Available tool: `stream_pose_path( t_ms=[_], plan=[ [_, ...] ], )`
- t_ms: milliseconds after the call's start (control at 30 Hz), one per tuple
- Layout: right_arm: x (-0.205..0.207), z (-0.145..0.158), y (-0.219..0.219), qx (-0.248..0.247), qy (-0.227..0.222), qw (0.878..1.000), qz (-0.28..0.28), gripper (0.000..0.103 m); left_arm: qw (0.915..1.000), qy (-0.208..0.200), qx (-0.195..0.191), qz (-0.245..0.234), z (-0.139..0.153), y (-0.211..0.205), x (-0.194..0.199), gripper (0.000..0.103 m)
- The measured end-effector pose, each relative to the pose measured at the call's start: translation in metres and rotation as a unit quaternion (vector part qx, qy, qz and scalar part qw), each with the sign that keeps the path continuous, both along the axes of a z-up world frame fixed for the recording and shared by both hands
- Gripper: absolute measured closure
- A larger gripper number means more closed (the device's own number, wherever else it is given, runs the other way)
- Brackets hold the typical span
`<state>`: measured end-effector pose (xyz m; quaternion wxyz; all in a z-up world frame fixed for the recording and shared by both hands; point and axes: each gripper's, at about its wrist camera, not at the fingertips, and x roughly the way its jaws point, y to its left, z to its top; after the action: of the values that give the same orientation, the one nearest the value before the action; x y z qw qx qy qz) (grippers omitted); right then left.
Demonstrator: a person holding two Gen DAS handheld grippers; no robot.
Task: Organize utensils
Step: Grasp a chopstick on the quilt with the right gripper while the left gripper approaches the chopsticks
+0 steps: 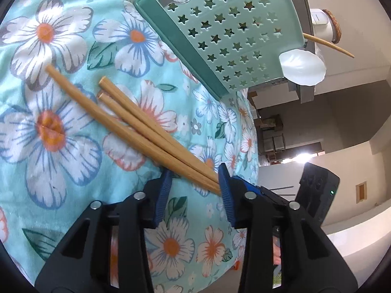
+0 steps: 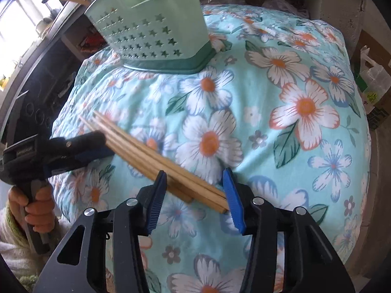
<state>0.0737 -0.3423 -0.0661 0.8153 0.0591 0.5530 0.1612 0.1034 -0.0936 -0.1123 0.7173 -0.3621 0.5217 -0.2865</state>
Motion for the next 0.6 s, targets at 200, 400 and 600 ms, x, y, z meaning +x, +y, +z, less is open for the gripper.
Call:
stream_pose_path(
  t_ms=[200,400,600],
  plan=[
    [-0.020,-0.004,0.022,0.027,0.015,0.999,0.021,0.085,0.9997,0.006,0.017,0.016,-0.003,0.009,-0.002,0.091],
    [-0.042,-0.003,0.056,0.102,0.026,0.994,0.033,0.094,0.9975,-0.011,0.069,0.011,0.016,0.038,-0.010,0.091],
    [-0.054,-0.003,0.075,0.122,0.014,0.992,0.016,0.096,0.9913,-0.030,0.127,0.019,0.026,0.085,-0.007,0.090]
  ],
)
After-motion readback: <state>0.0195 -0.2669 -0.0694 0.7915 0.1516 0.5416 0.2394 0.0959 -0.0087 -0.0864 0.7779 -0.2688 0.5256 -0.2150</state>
